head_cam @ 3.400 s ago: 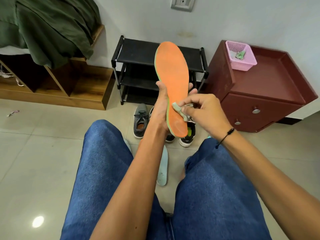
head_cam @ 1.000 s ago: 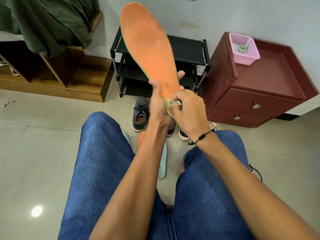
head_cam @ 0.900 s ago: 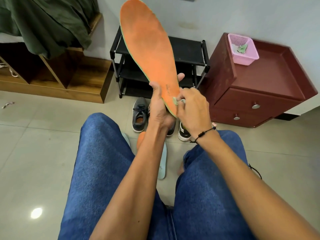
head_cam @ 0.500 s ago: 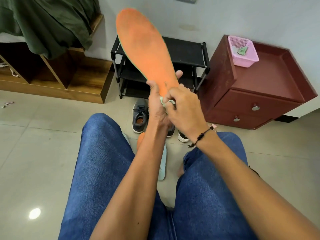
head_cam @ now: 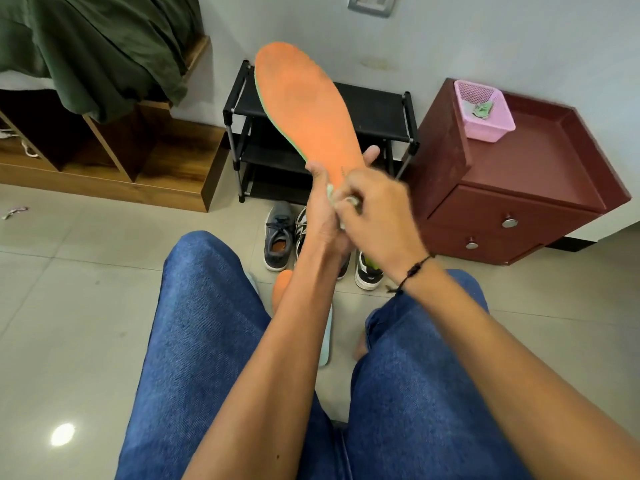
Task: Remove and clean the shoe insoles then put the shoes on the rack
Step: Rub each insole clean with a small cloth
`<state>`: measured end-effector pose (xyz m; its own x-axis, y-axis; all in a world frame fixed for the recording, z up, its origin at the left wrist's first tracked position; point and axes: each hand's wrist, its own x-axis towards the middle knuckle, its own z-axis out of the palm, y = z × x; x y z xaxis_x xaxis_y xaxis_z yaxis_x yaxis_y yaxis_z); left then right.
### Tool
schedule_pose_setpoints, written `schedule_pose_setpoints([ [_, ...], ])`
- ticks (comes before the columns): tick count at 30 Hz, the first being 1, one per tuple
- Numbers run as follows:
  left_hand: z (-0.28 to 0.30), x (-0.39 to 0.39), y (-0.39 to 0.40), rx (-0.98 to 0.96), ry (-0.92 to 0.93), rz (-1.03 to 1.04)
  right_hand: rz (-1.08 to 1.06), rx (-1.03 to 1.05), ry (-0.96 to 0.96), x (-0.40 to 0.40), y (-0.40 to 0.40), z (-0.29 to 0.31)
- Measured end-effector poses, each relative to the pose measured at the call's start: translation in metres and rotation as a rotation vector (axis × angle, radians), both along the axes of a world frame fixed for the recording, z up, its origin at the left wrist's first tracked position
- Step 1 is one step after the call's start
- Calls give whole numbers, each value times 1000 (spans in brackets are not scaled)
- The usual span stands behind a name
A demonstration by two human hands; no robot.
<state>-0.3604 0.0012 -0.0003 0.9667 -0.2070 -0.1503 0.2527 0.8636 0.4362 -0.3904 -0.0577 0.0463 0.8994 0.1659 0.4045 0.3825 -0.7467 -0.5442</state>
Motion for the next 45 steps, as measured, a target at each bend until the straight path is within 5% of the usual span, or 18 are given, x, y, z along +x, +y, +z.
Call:
schedule_pose_setpoints([
  [7, 3, 1, -6, -85, 93, 32, -55, -376, -33, 24, -8, -3],
  [14, 11, 0, -2, 37, 119, -16, -167, 60, -14, 34, -28, 3],
  [19, 0, 4, -1, 35, 145, -30, 72, -101, -14, -6, -10, -12],
  [24, -1, 6, -7, -37, 137, -17, -66, -253, -48, 24, -25, -14],
  [31, 0, 11, 2, 20, 43, -8, -212, 232, 141, 21, -41, 12],
  [34, -4, 12, 5, 13, 58, 22, -57, 170, 317, 0, -24, 15],
  [40, 0, 10, 12, -161, -36, 64, -139, -228, 68, -3, -28, -17],
  [45, 17, 23, 27, -125, -100, 173, -387, 94, 112, 11, -72, -19],
])
